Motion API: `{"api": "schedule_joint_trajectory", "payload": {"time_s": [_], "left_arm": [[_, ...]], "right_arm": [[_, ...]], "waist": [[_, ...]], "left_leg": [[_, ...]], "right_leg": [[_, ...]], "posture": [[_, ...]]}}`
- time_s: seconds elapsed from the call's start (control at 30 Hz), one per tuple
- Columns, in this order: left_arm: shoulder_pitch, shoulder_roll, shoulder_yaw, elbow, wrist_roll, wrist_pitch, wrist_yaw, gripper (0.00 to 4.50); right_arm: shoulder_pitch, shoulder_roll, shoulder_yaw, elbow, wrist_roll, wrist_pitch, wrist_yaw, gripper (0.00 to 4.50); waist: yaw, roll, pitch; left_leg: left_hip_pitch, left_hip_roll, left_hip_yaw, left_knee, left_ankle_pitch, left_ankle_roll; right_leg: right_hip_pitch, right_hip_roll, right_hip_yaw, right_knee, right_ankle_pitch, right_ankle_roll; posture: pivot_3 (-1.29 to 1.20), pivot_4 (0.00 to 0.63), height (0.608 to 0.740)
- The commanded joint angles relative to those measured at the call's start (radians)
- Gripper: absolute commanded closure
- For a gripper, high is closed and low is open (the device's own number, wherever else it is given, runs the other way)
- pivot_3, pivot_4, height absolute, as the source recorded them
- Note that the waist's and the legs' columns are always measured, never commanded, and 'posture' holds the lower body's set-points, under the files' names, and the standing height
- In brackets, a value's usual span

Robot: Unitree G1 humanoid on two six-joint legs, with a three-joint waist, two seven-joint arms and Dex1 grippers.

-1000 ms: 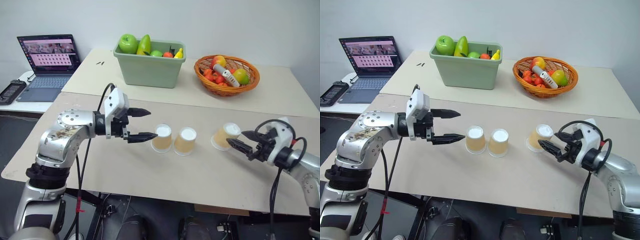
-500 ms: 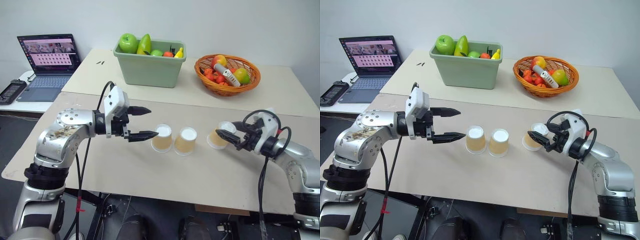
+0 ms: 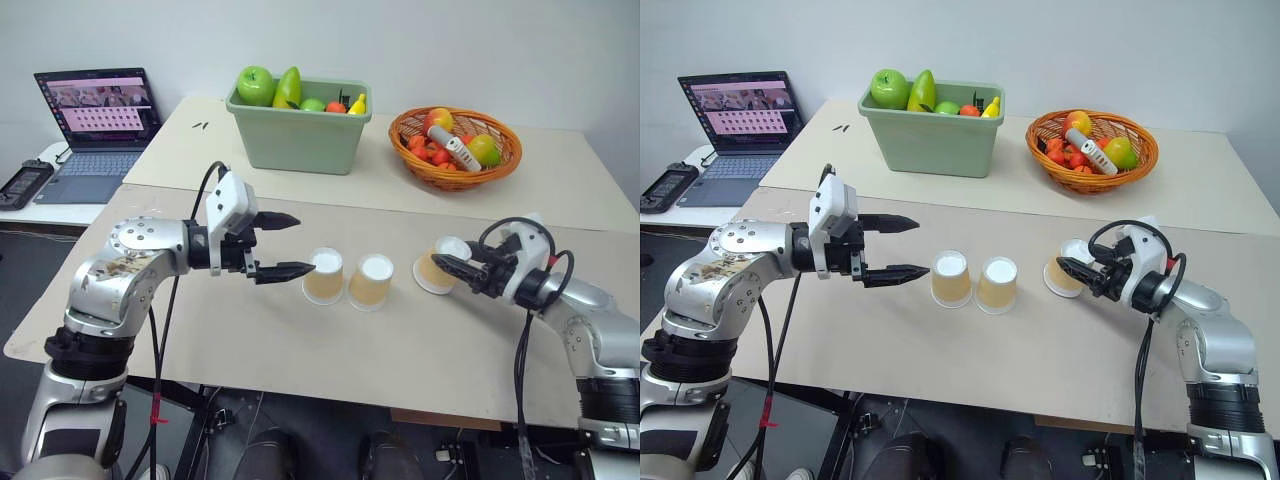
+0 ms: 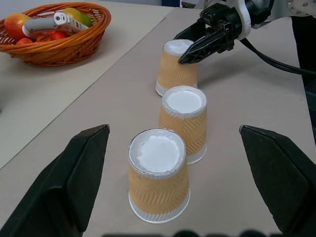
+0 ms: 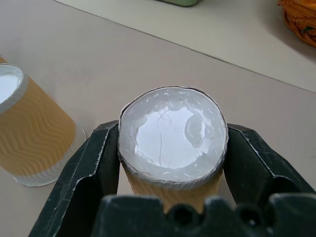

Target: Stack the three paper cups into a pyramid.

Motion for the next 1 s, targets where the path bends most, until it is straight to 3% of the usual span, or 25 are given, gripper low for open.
{"api": "schedule_joint_trajectory", "payload": {"time_s": [0.03, 0.23, 0.4, 0.57, 1.0], "left_arm": [[0.005, 0.006, 0.012, -0.028, -0.006, -0.019, 0.005, 0.00], [0.002, 0.004, 0.011, -0.024, -0.006, -0.017, 0.010, 0.00], [0.007, 0.005, 0.009, -0.022, -0.006, -0.021, 0.009, 0.00], [0.002, 0.001, 0.002, -0.017, -0.004, -0.020, 0.012, 0.00], [-0.003, -0.002, 0.003, -0.016, -0.011, -0.011, 0.015, 0.00]], "right_arm": [[-0.055, -0.024, -0.007, -0.068, 0.010, -0.009, 0.016, 1.79], [-0.207, -0.124, -0.032, -0.157, 0.123, 0.090, 0.133, 1.79], [-0.362, -0.199, 0.033, -0.153, 0.176, 0.151, 0.262, 1.79], [-0.513, -0.172, 0.155, -0.174, 0.225, 0.209, 0.381, 1.79], [-0.581, -0.064, 0.379, -0.065, 0.078, 0.092, 0.533, 1.79]], "waist": [[0.000, 0.001, 0.000], [-0.001, 0.004, 0.003], [0.001, 0.004, 0.003], [-0.002, 0.004, 0.004], [-0.002, 0.003, 0.004]], "left_leg": [[0.000, 0.000, 0.000, 0.000, 0.000, 0.000], [-0.001, 0.000, 0.000, 0.000, 0.000, 0.000], [-0.001, 0.000, 0.000, 0.000, 0.000, 0.000], [-0.001, 0.000, 0.001, 0.000, 0.000, 0.000], [-0.004, -0.001, 0.001, 0.000, 0.000, 0.000]], "right_leg": [[0.000, 0.000, 0.000, 0.000, 0.000, 0.000], [-0.001, 0.000, 0.001, 0.000, 0.000, 0.000], [-0.002, 0.000, 0.000, 0.000, 0.000, 0.000], [-0.002, 0.000, 0.000, 0.001, 0.000, 0.000], [-0.004, 0.000, -0.001, 0.001, 0.001, 0.001]], "posture": [[0.00, 0.150, 0.740], [0.00, 0.150, 0.740], [0.00, 0.150, 0.740], [0.00, 0.150, 0.740], [0.00, 0.150, 0.740]]}}
